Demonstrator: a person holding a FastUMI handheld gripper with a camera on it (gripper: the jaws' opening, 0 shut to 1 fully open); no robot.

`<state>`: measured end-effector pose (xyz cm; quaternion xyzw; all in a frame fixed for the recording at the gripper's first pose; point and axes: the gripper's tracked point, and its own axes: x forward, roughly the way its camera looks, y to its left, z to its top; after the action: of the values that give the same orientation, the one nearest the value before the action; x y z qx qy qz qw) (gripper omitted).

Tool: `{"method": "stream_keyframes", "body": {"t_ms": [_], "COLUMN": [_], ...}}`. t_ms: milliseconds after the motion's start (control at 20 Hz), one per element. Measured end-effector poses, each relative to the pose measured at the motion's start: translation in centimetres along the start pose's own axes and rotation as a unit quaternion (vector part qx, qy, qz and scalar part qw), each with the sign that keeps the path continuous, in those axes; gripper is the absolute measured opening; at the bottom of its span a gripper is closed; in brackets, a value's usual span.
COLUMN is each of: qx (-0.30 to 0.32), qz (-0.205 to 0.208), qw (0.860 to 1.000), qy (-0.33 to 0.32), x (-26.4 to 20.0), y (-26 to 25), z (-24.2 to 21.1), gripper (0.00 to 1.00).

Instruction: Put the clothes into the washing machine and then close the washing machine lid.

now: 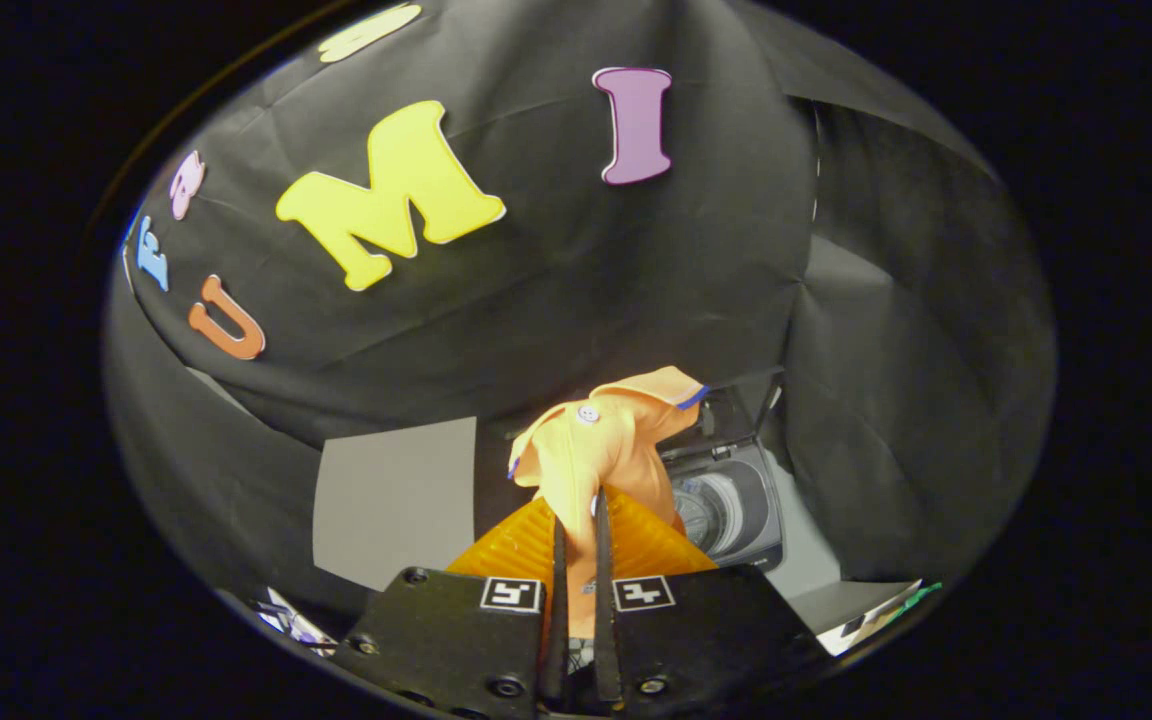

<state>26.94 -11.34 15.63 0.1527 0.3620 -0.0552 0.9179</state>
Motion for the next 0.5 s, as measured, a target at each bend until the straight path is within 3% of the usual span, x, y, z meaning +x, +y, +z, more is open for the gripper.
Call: {"method": "stream_keyframes", "body": {"t_ms": [500], "qx": [0.015], "qz": [-0.001], "qw": [0.998], "qy": [0.063], "x": [8.9], "y": [-5.2], "z": [-5.4], "gripper": [0.13]}}
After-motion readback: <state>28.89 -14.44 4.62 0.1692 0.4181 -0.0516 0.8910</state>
